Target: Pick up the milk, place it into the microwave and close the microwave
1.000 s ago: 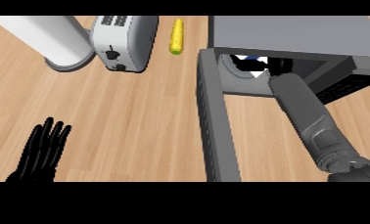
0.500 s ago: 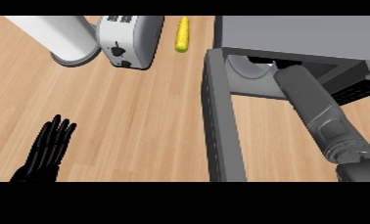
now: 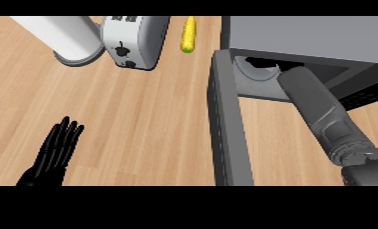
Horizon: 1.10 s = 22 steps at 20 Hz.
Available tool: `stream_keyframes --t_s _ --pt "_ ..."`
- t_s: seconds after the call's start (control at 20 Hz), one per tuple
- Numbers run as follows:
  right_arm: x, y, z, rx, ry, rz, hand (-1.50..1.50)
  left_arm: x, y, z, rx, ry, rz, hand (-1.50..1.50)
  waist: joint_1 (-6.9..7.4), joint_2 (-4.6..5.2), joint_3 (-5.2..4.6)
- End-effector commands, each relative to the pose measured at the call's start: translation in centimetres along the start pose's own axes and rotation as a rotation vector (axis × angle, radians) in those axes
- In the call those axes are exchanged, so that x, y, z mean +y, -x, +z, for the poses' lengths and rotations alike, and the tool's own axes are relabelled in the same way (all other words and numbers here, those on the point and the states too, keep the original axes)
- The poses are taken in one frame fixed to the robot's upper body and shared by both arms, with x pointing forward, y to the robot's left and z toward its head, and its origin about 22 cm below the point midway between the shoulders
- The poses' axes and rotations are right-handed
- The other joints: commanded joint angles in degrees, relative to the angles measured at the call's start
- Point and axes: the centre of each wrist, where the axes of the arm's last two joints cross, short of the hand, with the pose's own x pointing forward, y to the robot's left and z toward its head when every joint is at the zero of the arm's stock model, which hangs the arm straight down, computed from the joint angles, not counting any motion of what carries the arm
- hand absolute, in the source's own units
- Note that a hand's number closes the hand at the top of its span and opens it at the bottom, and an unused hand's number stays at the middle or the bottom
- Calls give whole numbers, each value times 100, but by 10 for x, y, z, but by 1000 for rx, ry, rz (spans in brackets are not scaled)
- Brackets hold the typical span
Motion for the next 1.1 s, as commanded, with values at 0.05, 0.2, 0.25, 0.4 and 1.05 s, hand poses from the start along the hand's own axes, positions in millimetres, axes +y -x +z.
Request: stream_keyframes --t_s 0.05,0.2,0.25,0.4,1.05 --pt "14 -8 8 -27 -72 -102 -150 -9 8 -8 -2 12 28 -150 -98 -14 -2" --pt "6 -3 4 -34 -54 -166 -150 -11 2 -1 -23 26 50 -150 -16 -20 3" --pt "17 1 17 -46 -56 -188 -150 -9 2 0 -11 16 33 -150 -83 -45 3" --pt "2 19 16 -42 -62 -267 -150 -23 4 -4 -24 29 61 -150 -195 -65 3" --pt "29 54 81 46 -91 -464 -150 -25 -4 -6 -10 36 38 -150 -451 -216 -15"
